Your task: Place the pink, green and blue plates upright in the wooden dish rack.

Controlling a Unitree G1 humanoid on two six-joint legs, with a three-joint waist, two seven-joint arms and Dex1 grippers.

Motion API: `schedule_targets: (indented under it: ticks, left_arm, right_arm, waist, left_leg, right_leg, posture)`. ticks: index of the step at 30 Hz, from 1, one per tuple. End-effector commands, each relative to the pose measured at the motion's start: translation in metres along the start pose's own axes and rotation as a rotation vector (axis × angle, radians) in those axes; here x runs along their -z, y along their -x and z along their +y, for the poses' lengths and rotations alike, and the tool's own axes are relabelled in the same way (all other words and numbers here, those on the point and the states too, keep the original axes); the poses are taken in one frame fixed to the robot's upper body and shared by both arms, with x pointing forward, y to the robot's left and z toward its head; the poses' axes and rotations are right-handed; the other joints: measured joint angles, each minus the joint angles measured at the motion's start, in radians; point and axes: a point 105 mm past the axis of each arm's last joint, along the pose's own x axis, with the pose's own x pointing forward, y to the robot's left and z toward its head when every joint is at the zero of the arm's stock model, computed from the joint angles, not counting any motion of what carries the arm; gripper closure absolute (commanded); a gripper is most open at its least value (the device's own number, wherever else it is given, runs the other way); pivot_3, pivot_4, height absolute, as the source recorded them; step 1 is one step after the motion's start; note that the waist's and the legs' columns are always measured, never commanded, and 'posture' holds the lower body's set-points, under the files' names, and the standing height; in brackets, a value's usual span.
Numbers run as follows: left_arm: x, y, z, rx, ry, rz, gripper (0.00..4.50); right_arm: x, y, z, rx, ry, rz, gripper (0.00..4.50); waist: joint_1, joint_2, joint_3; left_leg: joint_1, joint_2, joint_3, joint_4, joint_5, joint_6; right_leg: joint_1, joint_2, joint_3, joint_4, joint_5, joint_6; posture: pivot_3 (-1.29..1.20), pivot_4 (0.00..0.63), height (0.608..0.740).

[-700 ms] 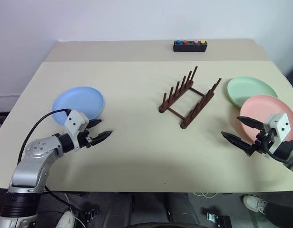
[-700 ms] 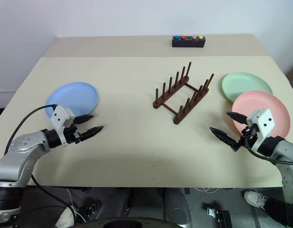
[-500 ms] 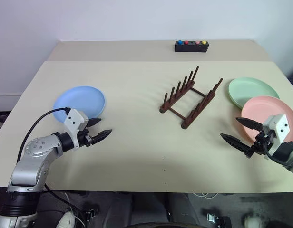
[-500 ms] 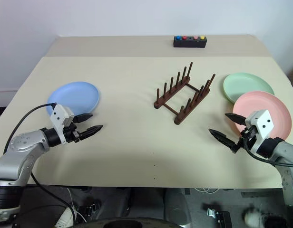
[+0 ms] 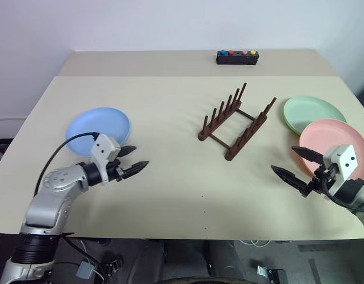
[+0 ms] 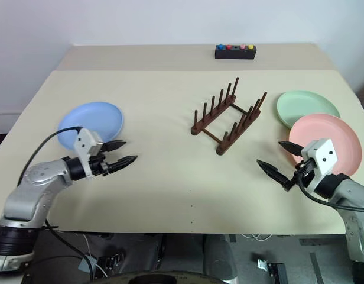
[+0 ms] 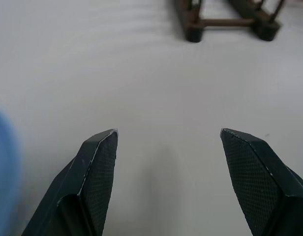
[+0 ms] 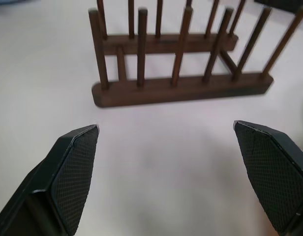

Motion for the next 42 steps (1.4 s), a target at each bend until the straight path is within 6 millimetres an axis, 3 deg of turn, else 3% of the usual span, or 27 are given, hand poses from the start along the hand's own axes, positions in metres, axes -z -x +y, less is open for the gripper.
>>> schedule_targets:
  ticks: [1, 3, 9, 13, 19, 25, 31, 40, 42]
  left_arm:
    - [-0.010, -0.010, -0.014, 0.089, -0.007, -0.024, 0.04]
    - [-0.006, -0.017, -0.021, 0.133, -0.025, -0.004, 0.04]
    - [-0.011, -0.079, -0.059, 0.317, -0.103, -0.016, 0.04]
    - [-0.013, -0.122, -0.076, 0.345, -0.094, -0.030, 0.04]
    - [-0.003, -0.162, -0.102, 0.351, -0.148, 0.008, 0.04]
    - [-0.001, -0.185, -0.120, 0.310, -0.181, 0.019, 0.04]
    - [-0.003, -0.201, -0.134, 0.292, -0.164, 0.016, 0.04]
    - [0.001, -0.212, -0.143, 0.275, -0.130, 0.041, 0.04]
    - [0.000, -0.214, -0.142, 0.264, -0.112, 0.036, 0.84]
  right_arm:
    - [-0.010, -0.002, 0.008, -0.010, 0.034, -0.039, 0.00]
    - [-0.010, -0.002, 0.015, -0.020, 0.027, -0.042, 0.00]
    - [-0.021, 0.004, 0.032, -0.038, 0.032, -0.049, 0.00]
    - [-0.023, 0.011, 0.037, -0.017, 0.041, -0.041, 0.00]
    - [-0.033, 0.022, 0.043, 0.025, 0.069, -0.048, 0.00]
    - [-0.037, 0.026, 0.056, -0.003, 0.057, -0.033, 0.00]
    - [-0.022, 0.028, 0.076, -0.055, 0.015, 0.081, 0.00]
    - [-0.018, 0.027, 0.074, -0.043, 0.026, 0.096, 0.00]
    - [-0.018, 0.027, 0.074, -0.043, 0.026, 0.098, 0.00]
  waist:
    - [-0.001, 0.000, 0.000]
    - [-0.001, 0.000, 0.000]
    - [0.003, -0.001, 0.000]
    - [0.001, -0.001, 0.000]
    - [0.002, -0.002, 0.001]
    - [0.013, -0.002, 0.000]
    - [0.028, -0.003, 0.000]
    - [0.028, -0.004, 0.000]
    - [0.028, -0.004, 0.000]
  left_leg:
    - [0.000, 0.000, 0.000, 0.000, 0.000, 0.000]
    - [0.000, 0.000, 0.000, -0.001, 0.000, 0.000]
    - [-0.001, 0.000, 0.000, 0.002, 0.000, 0.000]
    - [-0.001, 0.000, 0.001, 0.002, 0.000, 0.000]
    - [-0.001, 0.000, 0.002, 0.001, 0.000, 0.000]
    - [0.000, -0.001, 0.002, 0.003, 0.000, 0.000]
    - [0.000, -0.001, 0.002, 0.003, 0.000, 0.000]
    - [0.000, -0.001, 0.002, 0.003, 0.000, 0.000]
    - [0.000, -0.001, 0.002, 0.003, 0.000, 0.000]
  right_leg:
    - [0.000, 0.000, 0.000, 0.000, 0.000, 0.000]
    - [0.000, 0.000, 0.000, 0.000, 0.000, 0.000]
    - [0.001, 0.000, 0.000, 0.000, 0.000, 0.000]
    - [0.001, 0.000, 0.000, -0.001, 0.001, 0.001]
    - [0.000, 0.000, 0.000, -0.001, 0.000, 0.002]
    - [0.002, 0.000, 0.000, -0.001, -0.001, 0.006]
    - [0.002, 0.000, 0.000, -0.001, -0.001, 0.007]
    - [0.003, 0.000, 0.000, -0.003, -0.002, 0.008]
    - [0.004, 0.000, 0.000, -0.003, -0.002, 0.009]
  posture:
    - [0.00, 0.150, 0.740]
    - [0.00, 0.150, 0.740]
    - [0.00, 0.150, 0.740]
    - [0.00, 0.150, 0.740]
    - [0.00, 0.150, 0.740]
    - [0.00, 0.150, 0.740]
    - [0.00, 0.150, 0.740]
    - [0.00, 0.150, 0.740]
    - [0.00, 0.150, 0.740]
